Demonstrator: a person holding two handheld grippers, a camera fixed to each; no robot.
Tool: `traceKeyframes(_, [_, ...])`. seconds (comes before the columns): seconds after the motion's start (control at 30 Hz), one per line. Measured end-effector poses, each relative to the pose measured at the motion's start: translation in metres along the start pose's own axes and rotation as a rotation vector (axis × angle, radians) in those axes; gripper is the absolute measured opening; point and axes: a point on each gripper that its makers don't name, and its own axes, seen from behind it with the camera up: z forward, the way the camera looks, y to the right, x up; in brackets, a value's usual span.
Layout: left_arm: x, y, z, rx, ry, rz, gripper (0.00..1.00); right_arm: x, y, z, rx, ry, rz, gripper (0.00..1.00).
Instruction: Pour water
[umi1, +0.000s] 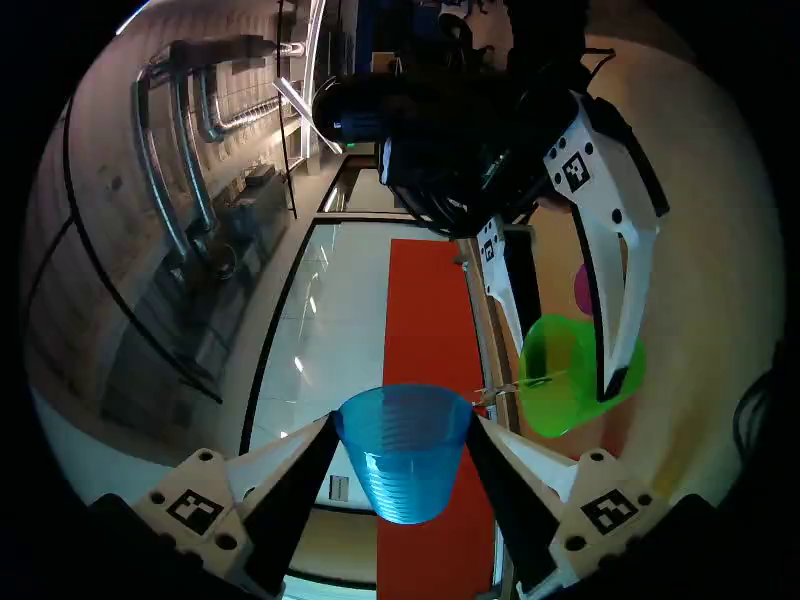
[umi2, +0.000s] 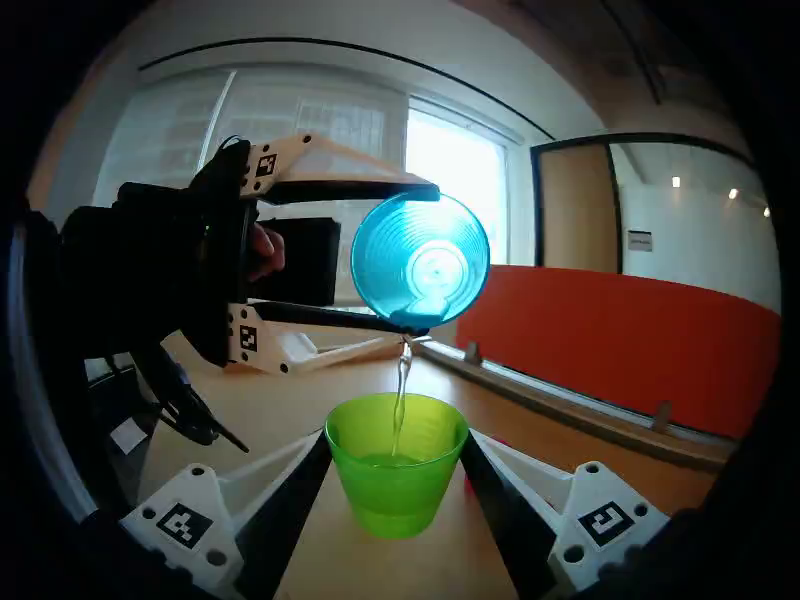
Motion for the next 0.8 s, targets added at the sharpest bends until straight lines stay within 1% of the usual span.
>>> traceKeyframes(0.27, [0.0012,-0.0031,-0.0032,0.004,0.001,0.016,0.89,0.0006,0.0007,0.0004,-0.001,0.001,-0.001,0.92])
traceKeyframes(0.8, [0.0056,0.0025,-0.0003,0.002,0.007,0.068,0.89,0.0018,0.0027,-0.0028,-0.007,0.005,-0.002,0.92])
